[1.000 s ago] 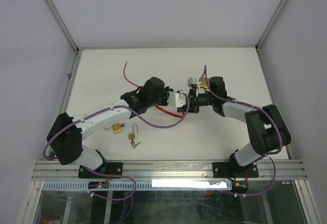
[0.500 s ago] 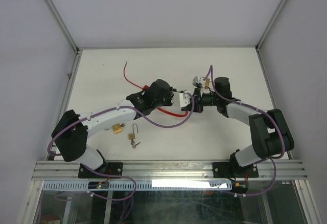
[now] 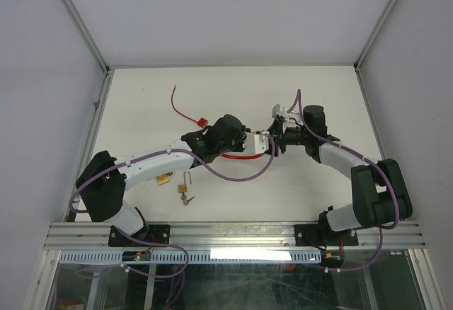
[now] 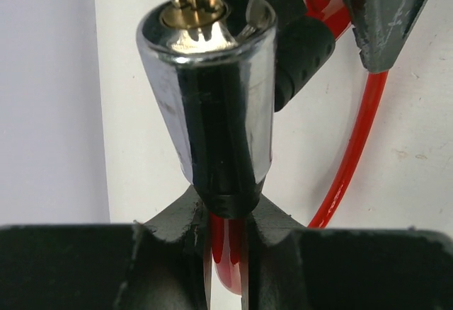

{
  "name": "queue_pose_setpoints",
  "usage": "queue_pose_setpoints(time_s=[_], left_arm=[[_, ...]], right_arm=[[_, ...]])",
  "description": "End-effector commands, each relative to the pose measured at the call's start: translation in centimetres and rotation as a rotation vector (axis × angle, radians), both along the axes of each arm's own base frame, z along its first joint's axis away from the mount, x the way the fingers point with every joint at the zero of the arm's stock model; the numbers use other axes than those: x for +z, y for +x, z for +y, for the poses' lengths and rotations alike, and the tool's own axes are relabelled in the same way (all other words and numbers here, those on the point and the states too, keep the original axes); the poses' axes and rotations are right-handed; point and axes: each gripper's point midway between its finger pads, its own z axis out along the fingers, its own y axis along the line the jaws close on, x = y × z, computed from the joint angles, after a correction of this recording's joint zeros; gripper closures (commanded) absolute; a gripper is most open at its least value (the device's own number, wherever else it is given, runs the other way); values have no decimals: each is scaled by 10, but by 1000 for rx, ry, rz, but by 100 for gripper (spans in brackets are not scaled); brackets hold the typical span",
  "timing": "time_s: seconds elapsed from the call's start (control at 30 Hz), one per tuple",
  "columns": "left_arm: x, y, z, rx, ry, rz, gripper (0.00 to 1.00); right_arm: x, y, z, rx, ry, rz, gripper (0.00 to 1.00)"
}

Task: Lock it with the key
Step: Adjust the lock, then lock the lock.

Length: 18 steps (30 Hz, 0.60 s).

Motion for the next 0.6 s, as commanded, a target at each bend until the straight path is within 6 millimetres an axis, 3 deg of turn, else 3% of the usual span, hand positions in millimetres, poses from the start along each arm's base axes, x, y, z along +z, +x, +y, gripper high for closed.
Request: queue_pose_setpoints(time_s=[0.0, 0.13, 0.3, 0.47, 0.57], left_arm=[[-12, -6, 2, 12, 34, 55, 100], [-12, -3, 3, 27, 46, 55, 100], [-13, -2, -1, 20, 42, 75, 100], [-15, -4, -6, 1, 39, 104, 100], [-16, -5, -8, -11, 39, 118, 100]], right_arm=[[15, 2, -4, 12, 0, -86, 53], [15, -2, -14, 17, -14, -91, 48], [17, -9, -36, 24, -45, -113, 32], [25, -18, -57, -13, -64, -69, 30], [37, -9, -73, -75, -67, -52, 30]])
